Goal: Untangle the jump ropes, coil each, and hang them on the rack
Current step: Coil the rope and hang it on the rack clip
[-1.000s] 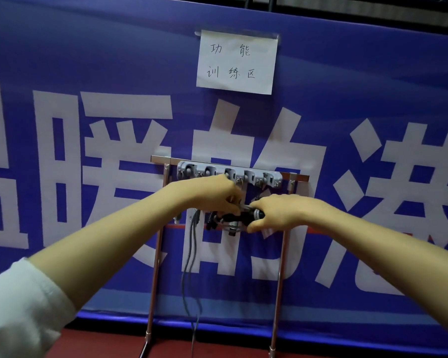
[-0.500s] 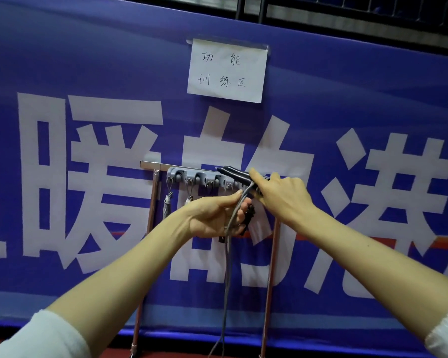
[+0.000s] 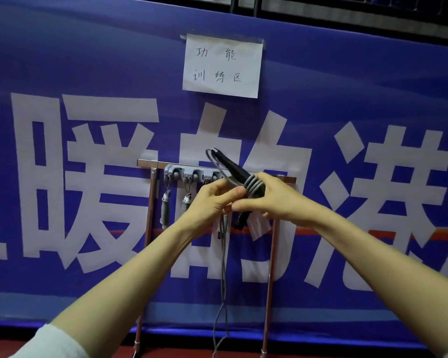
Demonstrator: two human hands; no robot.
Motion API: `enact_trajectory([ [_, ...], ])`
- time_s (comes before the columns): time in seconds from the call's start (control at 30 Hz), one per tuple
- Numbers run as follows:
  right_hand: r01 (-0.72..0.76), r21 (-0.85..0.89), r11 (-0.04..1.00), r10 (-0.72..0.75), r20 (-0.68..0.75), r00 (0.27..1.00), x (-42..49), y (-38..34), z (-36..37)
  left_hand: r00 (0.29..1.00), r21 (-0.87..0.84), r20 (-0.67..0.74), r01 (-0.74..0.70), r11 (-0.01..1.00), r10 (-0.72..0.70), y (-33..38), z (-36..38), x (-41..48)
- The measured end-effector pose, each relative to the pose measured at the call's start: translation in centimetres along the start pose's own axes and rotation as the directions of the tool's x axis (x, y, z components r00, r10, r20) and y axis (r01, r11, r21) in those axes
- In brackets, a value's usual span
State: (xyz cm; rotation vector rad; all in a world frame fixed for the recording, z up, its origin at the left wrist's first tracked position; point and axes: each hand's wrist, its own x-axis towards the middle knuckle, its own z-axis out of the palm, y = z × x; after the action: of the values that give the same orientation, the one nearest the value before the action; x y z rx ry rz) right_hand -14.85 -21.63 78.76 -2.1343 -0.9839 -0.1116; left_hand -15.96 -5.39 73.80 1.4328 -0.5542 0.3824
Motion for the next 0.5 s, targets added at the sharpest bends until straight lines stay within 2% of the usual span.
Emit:
enact_trajectory([
  [0.07,0.003,0.253,0.967,0.008,-0.041,0.999,-0.1,-0.3,0.1,1.000,-0.094,-0.024,-0.011,0.996,0.009,0.1,0.9,-0.1],
  [0.1,-0.001,0.324,0.946,0.025,-0.070,0.997,0.1,-0.4,0.1,1.000,-0.148,-0.029,-0.004,0.989,-0.001,0.1,1.3,0.0],
  [0.23,-0.057,0.387,0.920,0.084,-0.052,0.995,0.6,-0.5,0.1,0.996,-0.286,-0.037,0.070,0.956,-0.084,-0.4,2.3,0.5],
  [0.37,-0.158,0.463,0.872,0.176,0.005,0.984,0.2,0.3,0.1,0.991,-0.218,0.006,0.134,0.967,-0.136,-0.8,2.2,0.3],
  [0.5,-0.187,0.524,0.831,0.209,0.018,0.978,0.1,0.7,0.1,0.990,-0.205,0.005,0.138,0.969,-0.140,-1.1,2.2,-0.1],
])
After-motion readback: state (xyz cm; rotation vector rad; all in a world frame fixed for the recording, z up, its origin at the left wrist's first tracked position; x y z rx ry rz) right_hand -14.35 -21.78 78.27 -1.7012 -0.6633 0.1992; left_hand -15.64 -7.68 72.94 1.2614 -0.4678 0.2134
